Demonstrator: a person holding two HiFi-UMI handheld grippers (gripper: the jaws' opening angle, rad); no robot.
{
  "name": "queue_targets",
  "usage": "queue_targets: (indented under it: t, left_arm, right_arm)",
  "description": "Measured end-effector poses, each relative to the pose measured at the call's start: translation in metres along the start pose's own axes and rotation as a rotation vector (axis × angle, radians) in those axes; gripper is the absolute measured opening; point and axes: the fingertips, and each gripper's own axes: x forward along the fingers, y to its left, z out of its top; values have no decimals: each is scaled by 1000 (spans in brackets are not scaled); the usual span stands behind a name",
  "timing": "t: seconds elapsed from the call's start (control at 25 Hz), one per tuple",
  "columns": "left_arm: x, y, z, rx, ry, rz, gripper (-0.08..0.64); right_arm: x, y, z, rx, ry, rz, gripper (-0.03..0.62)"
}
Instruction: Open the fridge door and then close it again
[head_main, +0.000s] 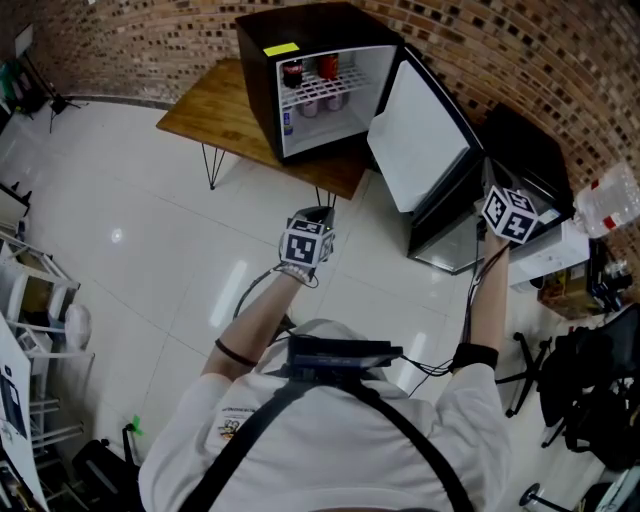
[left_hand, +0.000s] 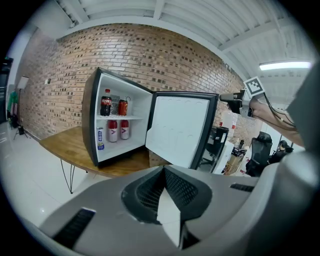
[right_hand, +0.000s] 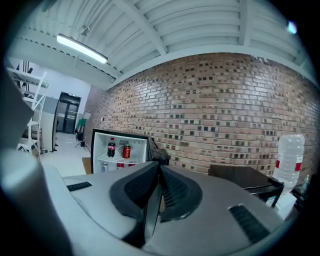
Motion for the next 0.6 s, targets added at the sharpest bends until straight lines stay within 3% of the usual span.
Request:
queue_targets:
  t: [0.16, 0.44, 0.6]
  left_arm:
    - [-10, 10, 3, -2, -16, 19, 2]
    - [-41, 15, 26, 36, -61, 39, 2]
    - [-59, 16, 37, 60, -101, 45, 2]
  right_arm:
    - [-24, 34, -2, 55, -49, 14, -17]
    - [-40, 154, -67, 166, 42, 190, -15]
    - [-50, 200, -89, 236, 60, 244, -14]
